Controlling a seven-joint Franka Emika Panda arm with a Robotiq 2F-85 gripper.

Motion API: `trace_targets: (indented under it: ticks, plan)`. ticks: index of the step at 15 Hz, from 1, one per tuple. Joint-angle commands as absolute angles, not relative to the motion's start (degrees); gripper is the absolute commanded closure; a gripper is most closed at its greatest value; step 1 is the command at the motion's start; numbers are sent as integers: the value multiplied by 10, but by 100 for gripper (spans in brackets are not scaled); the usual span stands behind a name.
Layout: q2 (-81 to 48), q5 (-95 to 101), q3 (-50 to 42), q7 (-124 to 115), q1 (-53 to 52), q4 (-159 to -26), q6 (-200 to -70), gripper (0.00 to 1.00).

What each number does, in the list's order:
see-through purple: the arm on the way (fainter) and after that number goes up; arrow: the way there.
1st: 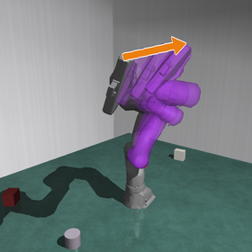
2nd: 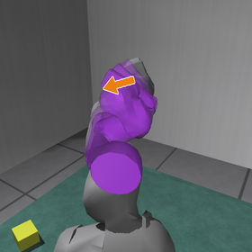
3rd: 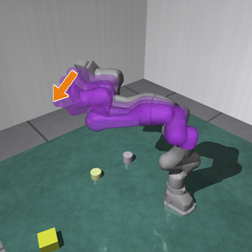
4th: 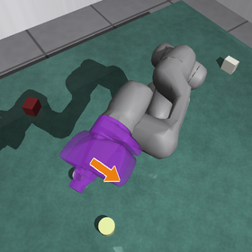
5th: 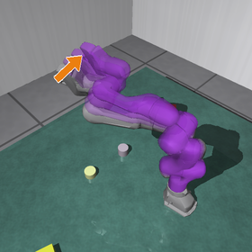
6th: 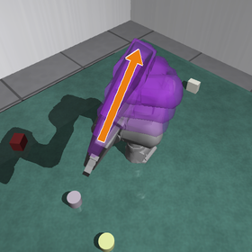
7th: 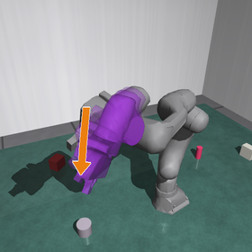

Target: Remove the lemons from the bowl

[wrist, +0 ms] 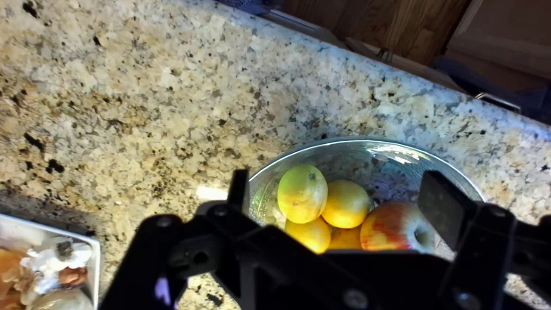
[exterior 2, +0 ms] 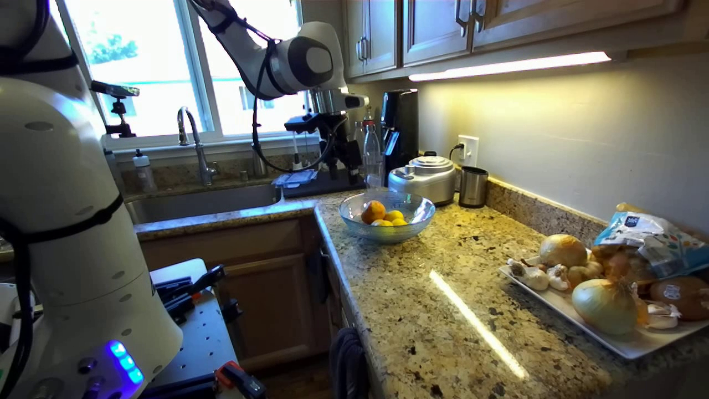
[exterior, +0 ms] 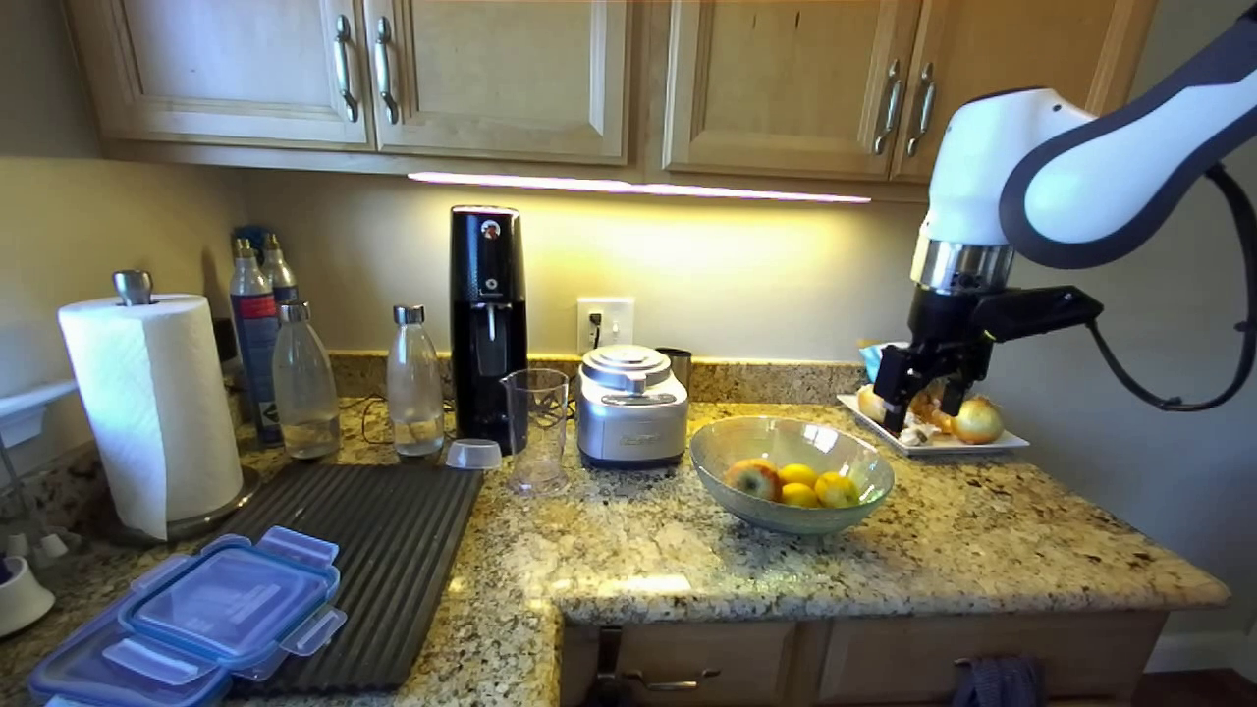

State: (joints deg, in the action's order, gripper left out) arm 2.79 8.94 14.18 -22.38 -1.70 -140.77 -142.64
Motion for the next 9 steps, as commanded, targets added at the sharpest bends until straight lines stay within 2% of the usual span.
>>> trace_targets:
  ticks: [1,9]
  plan:
    - [-34,94,117,-168,-41,-1365,-1446,0]
    - [-150,98,86,-77,-62,-1275,-1450,0]
